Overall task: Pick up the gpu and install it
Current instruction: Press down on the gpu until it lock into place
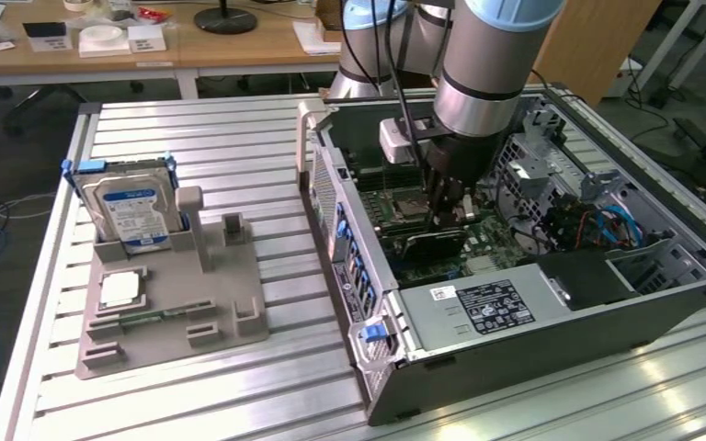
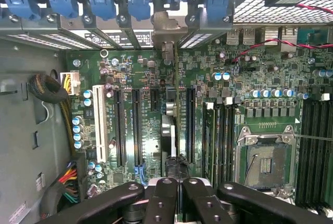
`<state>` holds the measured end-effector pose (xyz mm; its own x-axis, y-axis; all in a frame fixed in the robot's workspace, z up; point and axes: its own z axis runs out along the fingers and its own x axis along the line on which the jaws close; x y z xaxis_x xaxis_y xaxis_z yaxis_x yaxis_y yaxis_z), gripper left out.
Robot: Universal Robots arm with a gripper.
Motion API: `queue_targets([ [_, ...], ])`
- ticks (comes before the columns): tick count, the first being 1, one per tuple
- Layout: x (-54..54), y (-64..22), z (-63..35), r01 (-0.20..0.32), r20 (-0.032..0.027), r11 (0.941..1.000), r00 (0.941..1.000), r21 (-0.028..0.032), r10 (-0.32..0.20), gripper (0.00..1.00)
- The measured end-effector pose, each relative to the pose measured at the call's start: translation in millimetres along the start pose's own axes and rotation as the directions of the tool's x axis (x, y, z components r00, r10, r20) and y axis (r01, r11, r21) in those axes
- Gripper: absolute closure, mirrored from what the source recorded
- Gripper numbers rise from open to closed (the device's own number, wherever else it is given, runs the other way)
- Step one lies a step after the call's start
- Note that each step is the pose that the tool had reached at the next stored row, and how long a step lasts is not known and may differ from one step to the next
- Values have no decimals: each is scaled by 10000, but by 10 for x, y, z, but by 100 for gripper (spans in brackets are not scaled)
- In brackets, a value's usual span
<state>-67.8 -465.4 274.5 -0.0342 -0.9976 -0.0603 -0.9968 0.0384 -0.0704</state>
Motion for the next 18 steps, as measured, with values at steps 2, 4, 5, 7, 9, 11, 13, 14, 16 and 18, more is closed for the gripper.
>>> queue_targets([
  [2,0,0,0,0,0,10000,10000,0,0,90],
  [4,0,0,0,0,0,10000,10000,1,0,90],
  [5,0,0,-2,0,-1,10000,10000,0,0,90],
  [7,-1,0,-16,-8,-8,9999,10000,-114,8,90],
  [9,-3,-4,-51,-13,0,9998,10000,-210,13,90],
  [11,-5,-6,-75,-20,-2,9995,10000,-323,20,90],
  [13,-5,-4,-75,-29,-10,9988,10000,-498,29,90],
  [14,-5,-4,-76,-32,-14,9985,10000,-541,31,90],
  [16,-4,5,-65,-37,-13,9983,10000,-582,36,90],
  [18,-2,31,-55,-16,-15,9981,10000,-617,16,90],
])
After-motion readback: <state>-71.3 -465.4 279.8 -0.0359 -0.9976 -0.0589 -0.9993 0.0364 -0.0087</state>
